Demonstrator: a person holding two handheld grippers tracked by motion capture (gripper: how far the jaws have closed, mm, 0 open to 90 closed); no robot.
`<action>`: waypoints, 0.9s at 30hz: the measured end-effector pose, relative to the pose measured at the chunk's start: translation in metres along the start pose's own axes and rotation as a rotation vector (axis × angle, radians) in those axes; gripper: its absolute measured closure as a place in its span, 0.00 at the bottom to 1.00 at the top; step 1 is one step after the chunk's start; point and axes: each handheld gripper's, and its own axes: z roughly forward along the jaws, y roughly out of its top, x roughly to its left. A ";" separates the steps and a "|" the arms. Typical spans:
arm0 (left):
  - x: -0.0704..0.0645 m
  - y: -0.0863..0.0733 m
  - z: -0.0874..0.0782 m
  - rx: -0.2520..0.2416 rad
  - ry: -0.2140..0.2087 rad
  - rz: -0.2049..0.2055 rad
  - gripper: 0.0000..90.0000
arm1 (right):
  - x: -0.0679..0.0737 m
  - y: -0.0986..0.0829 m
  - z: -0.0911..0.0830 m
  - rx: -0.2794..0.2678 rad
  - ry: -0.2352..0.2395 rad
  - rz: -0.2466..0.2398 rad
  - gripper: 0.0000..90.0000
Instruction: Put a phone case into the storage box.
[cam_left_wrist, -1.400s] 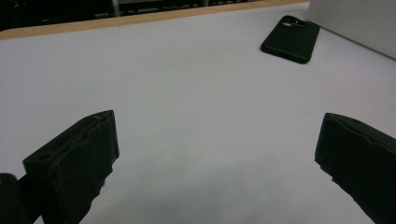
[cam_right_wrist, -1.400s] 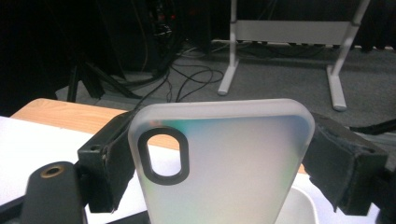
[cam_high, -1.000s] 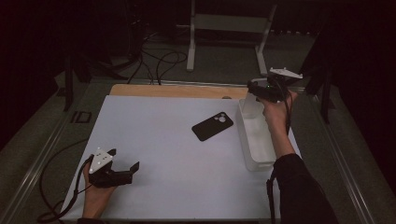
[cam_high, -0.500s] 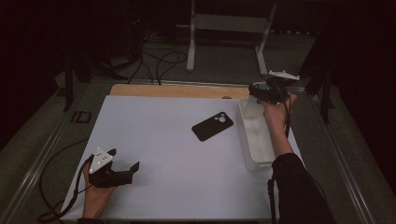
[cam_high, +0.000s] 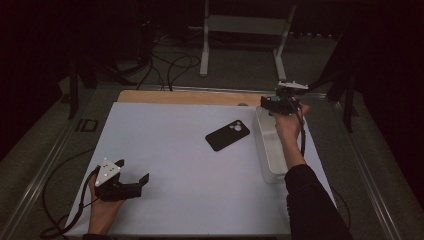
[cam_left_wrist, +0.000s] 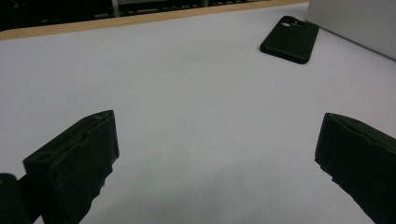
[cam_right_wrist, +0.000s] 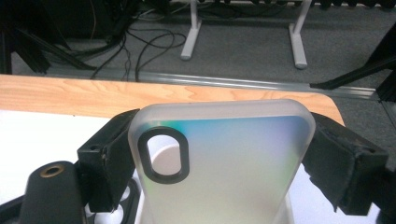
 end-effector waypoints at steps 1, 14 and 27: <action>0.000 0.000 0.000 0.000 0.000 0.000 0.00 | 0.001 -0.001 0.002 0.004 0.002 -0.002 0.18; -0.001 -0.001 0.000 0.001 -0.008 0.001 0.00 | 0.002 -0.011 0.017 0.045 -0.022 0.006 0.18; -0.001 -0.001 0.001 0.007 -0.011 0.006 0.00 | 0.003 -0.014 0.027 0.055 -0.036 0.002 0.18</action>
